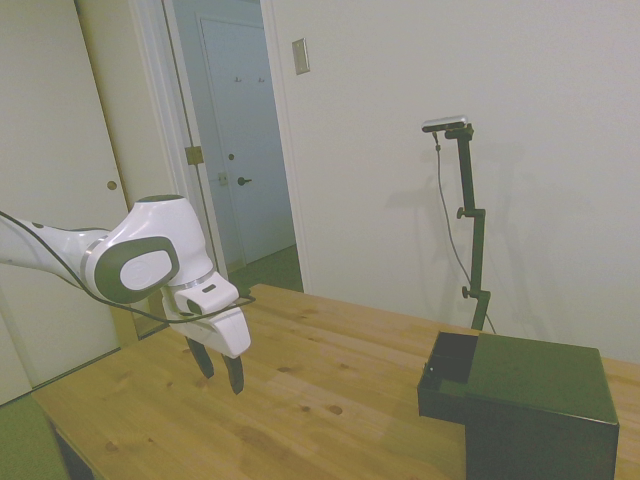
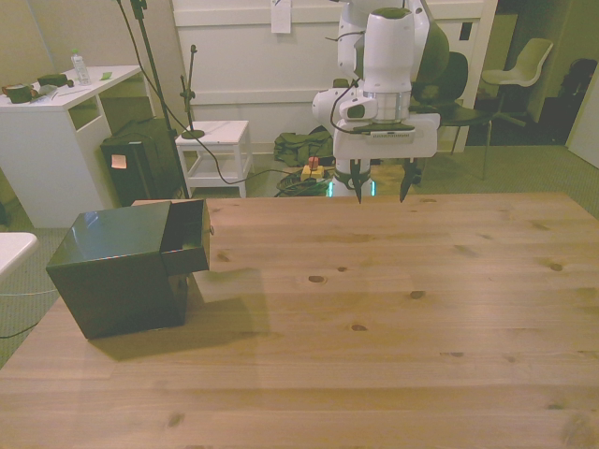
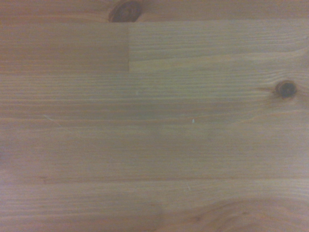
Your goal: Close the top drawer
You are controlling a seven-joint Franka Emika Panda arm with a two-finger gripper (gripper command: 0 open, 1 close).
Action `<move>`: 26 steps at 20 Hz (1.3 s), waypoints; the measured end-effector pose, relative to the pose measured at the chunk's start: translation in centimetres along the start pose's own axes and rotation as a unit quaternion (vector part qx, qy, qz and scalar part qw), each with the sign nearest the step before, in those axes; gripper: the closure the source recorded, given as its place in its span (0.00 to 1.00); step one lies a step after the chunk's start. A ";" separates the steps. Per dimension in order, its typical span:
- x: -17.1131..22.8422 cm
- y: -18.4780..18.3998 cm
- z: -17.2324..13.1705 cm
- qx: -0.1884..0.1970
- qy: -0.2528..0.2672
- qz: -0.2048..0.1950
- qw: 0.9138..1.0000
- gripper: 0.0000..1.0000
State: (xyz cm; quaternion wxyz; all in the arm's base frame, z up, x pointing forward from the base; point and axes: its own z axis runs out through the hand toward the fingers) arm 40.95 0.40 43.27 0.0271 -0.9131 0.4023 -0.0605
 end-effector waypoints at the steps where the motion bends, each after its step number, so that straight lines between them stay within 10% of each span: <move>1: 0.0 0.0 0.0 0.000 0.000 0.000 1.000 0.00; 14: 13.2 -0.6 1.1 -0.006 0.031 0.127 0.991 0.00; 26: 22.4 3.0 0.2 -0.016 0.086 0.292 0.953 0.00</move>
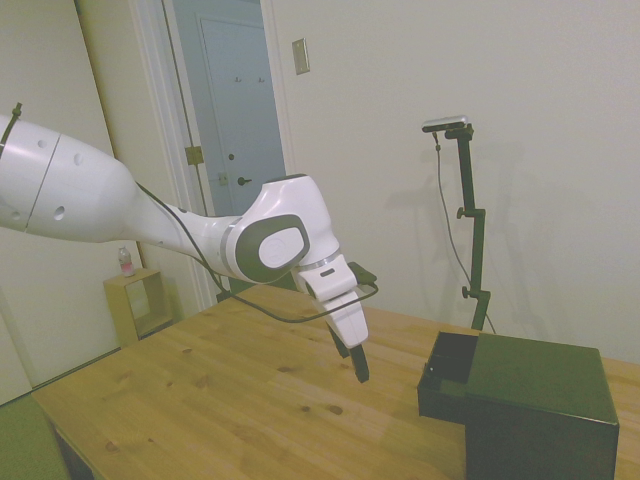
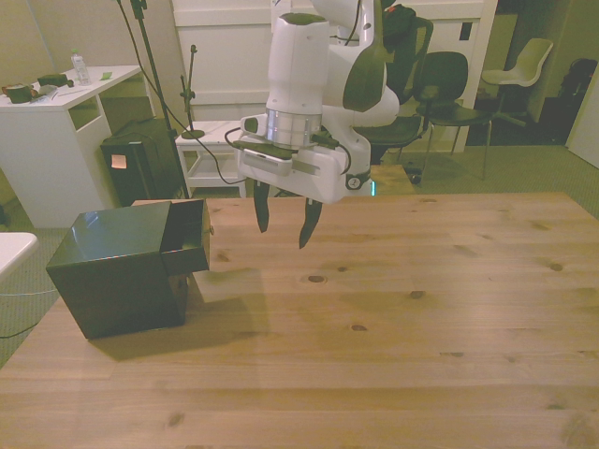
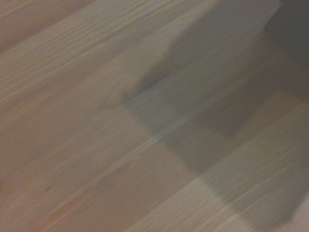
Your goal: Close the top drawer
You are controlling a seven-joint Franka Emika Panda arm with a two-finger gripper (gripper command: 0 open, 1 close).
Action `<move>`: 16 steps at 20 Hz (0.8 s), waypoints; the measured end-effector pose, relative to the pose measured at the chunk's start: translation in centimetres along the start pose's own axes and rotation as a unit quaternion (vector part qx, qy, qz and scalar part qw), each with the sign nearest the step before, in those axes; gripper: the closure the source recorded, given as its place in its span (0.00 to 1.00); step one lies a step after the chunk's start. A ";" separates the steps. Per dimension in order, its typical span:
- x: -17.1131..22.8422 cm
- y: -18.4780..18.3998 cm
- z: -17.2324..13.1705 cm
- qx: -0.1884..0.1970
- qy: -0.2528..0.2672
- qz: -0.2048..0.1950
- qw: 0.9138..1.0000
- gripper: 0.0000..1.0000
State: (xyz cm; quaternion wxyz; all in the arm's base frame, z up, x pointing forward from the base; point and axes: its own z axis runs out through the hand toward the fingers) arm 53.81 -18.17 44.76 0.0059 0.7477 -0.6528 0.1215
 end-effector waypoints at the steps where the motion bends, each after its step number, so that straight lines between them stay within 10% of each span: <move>1: 0.5 0.1 0.1 -0.001 0.001 0.006 1.000 0.00; 2: 1.0 0.2 0.3 -0.003 0.002 0.011 1.000 1.00; 16: 4.2 -0.4 1.2 -0.021 0.013 0.028 0.999 1.00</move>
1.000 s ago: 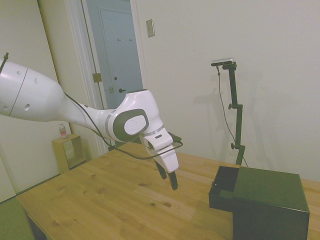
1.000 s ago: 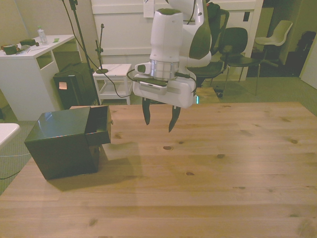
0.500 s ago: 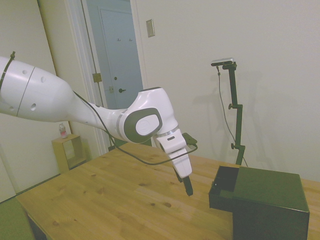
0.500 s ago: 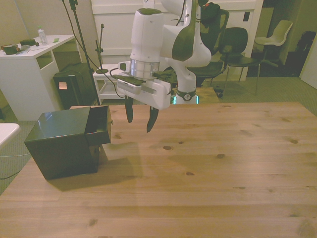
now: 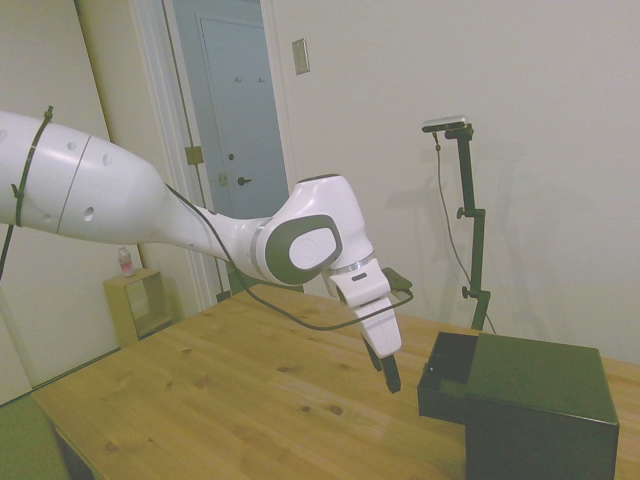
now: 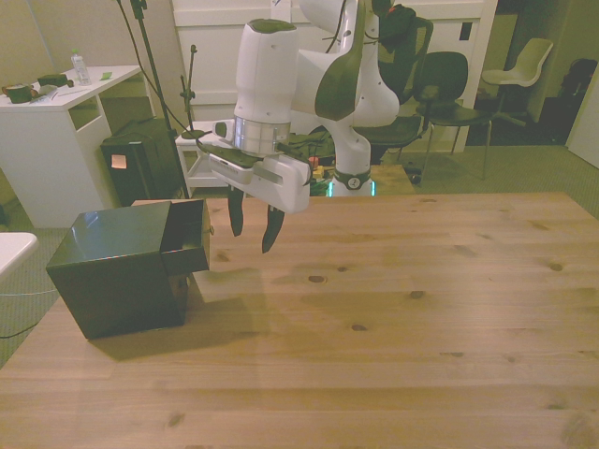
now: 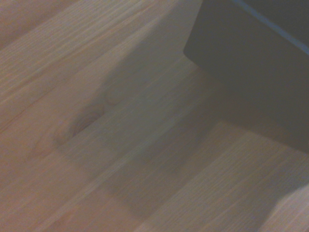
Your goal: Close the top drawer
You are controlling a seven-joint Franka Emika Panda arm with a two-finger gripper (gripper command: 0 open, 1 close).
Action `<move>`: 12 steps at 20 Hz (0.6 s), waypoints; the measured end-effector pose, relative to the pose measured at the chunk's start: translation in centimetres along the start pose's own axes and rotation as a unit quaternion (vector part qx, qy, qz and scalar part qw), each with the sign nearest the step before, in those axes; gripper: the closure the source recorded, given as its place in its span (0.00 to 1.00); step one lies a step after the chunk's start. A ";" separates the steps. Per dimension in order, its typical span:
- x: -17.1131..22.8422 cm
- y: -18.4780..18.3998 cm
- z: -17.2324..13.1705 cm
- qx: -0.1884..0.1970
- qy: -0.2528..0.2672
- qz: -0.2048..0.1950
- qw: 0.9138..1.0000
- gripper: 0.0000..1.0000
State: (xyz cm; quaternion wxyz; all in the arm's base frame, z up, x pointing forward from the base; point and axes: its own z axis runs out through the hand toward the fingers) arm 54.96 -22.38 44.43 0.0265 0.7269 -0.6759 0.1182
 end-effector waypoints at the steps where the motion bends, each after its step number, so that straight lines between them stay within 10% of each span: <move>1: 0.1 0.0 0.0 -0.001 0.000 0.000 1.000 1.00; 12: 1.1 0.3 -0.3 -0.014 0.005 0.003 1.000 1.00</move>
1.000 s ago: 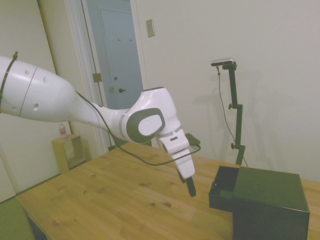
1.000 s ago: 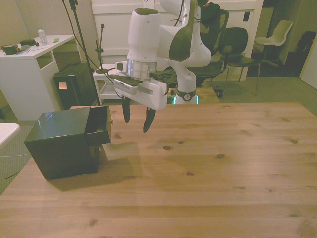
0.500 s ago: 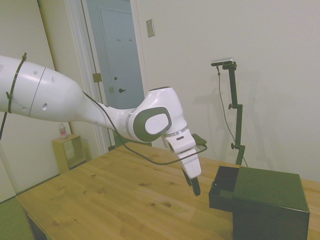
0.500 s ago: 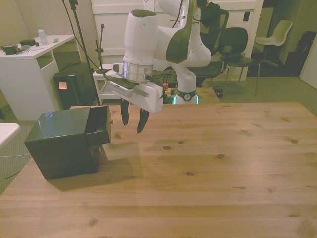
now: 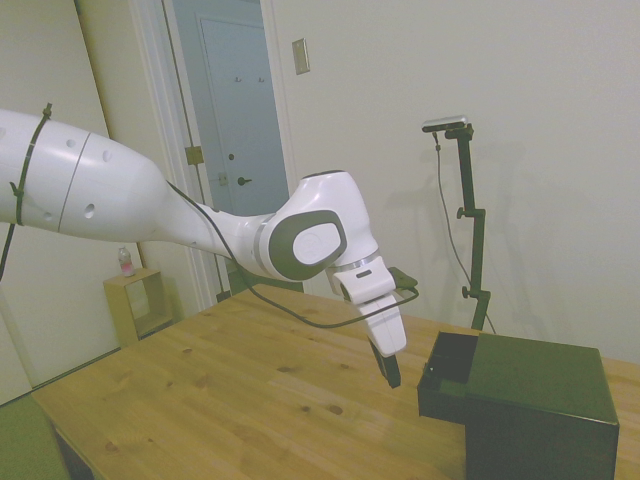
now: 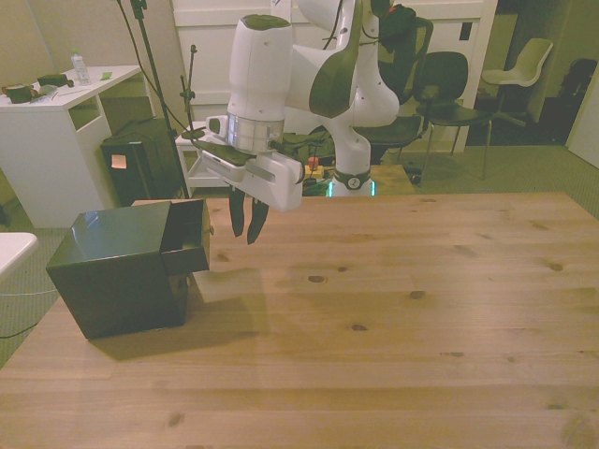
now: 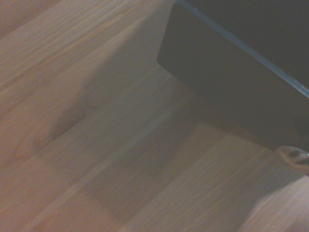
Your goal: Close the top drawer
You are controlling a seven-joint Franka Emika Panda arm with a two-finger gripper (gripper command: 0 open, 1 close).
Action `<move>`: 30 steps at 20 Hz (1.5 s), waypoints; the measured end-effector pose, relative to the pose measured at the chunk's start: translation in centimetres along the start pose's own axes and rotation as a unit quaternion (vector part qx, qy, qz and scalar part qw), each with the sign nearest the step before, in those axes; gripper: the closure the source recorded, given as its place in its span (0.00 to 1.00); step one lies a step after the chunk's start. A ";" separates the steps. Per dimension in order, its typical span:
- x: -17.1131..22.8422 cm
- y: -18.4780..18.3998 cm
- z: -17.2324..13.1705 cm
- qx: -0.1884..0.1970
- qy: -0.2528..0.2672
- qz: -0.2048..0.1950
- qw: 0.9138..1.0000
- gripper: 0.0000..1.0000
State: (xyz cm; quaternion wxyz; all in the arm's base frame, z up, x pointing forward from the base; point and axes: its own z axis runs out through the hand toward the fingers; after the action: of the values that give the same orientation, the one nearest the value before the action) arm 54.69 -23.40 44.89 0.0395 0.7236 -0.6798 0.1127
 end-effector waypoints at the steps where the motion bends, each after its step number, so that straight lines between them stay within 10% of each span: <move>1: 0.1 0.0 0.0 -0.001 0.000 0.001 1.000 1.00; 30: 6.9 1.1 0.0 -0.013 0.018 0.036 0.999 1.00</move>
State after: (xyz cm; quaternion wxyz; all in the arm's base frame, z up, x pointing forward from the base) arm 53.89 -30.24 46.31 0.0570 0.6957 -0.7063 0.1181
